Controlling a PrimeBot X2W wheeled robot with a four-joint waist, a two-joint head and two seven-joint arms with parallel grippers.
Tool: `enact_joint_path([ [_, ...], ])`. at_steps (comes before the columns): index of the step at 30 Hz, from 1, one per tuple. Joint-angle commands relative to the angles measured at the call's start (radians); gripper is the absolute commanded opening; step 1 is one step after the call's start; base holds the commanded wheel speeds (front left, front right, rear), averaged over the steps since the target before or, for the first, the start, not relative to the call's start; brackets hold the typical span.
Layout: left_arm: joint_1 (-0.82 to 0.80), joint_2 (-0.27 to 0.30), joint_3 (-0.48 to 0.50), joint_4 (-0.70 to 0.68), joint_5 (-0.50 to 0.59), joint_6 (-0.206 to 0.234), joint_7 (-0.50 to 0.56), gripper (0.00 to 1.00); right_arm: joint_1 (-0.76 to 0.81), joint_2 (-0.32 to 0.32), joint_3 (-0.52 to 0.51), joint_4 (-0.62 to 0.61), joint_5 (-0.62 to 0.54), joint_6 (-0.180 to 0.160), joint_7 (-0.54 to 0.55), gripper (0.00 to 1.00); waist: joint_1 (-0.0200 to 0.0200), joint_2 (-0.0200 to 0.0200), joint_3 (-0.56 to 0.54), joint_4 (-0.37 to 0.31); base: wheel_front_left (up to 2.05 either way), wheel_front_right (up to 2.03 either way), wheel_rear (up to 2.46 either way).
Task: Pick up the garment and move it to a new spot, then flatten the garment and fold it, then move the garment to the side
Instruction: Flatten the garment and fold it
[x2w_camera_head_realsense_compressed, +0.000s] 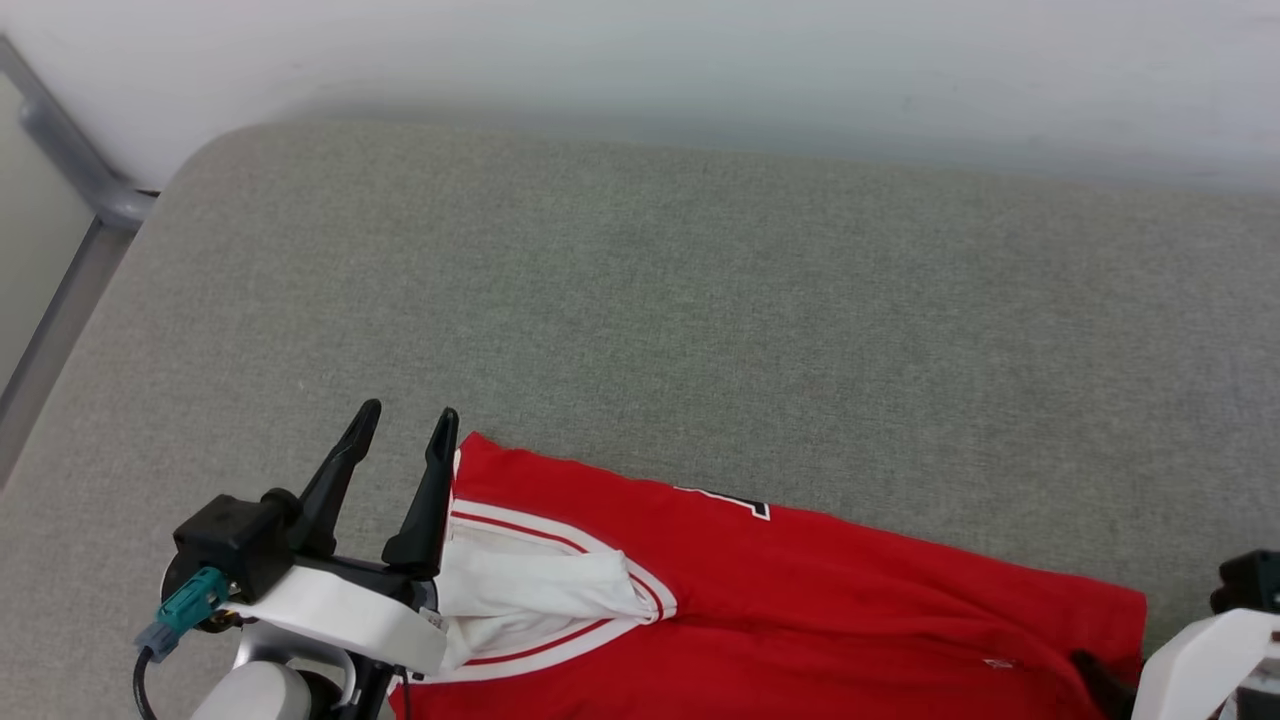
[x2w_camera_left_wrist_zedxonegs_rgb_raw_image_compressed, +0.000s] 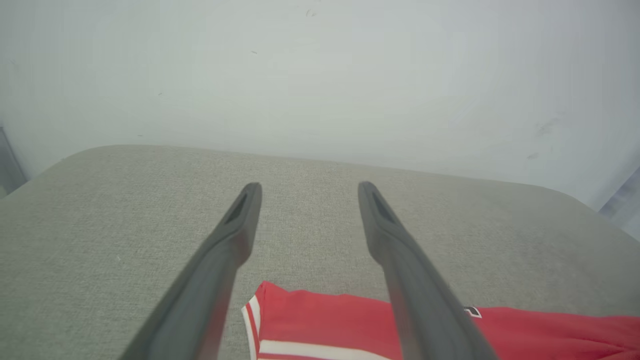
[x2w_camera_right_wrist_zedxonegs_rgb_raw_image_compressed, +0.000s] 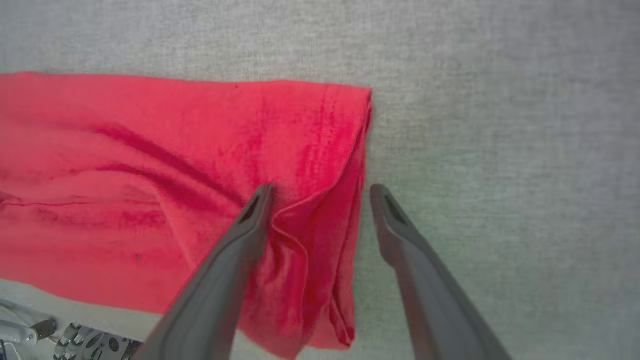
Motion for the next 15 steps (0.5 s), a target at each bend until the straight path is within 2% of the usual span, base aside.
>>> enact_joint_path([
  [1, 0.008, -0.011, 0.012, -0.001, 0.015, -0.012, -0.006, 1.0, 0.014, 0.007, 0.002, 0.015, 0.007, -0.001, 0.011, 1.0, -0.0001, 0.0, 0.016, 0.012, 0.0, 0.0, 0.0],
  [7, 0.013, -0.037, 0.037, 0.017, 0.052, -0.041, -0.006, 1.0, 0.029, 0.023, 0.021, 0.08, 0.028, -0.001, 0.042, 1.0, -0.0001, 0.0, 0.032, 0.019, 0.0, 0.0, 0.0],
  [8, 0.012, -0.038, 0.042, 0.017, 0.06, -0.044, -0.006, 1.0, 0.025, 0.024, 0.023, 0.089, 0.031, -0.001, 0.044, 0.6, -0.0001, 0.0, 0.033, 0.018, 0.0, 0.0, 0.0],
  [10, 0.012, -0.043, 0.048, 0.023, 0.068, -0.052, -0.006, 1.0, 0.013, 0.026, 0.029, 0.102, 0.039, -0.001, 0.044, 0.0, -0.0001, 0.0, 0.033, 0.017, 0.0, 0.0, 0.0],
  [15, 0.017, -0.047, 0.059, 0.037, 0.088, -0.06, -0.006, 1.0, -0.021, 0.023, 0.035, 0.097, 0.034, -0.001, 0.027, 0.0, -0.0001, 0.0, 0.013, 0.008, 0.0, 0.0, 0.0],
])
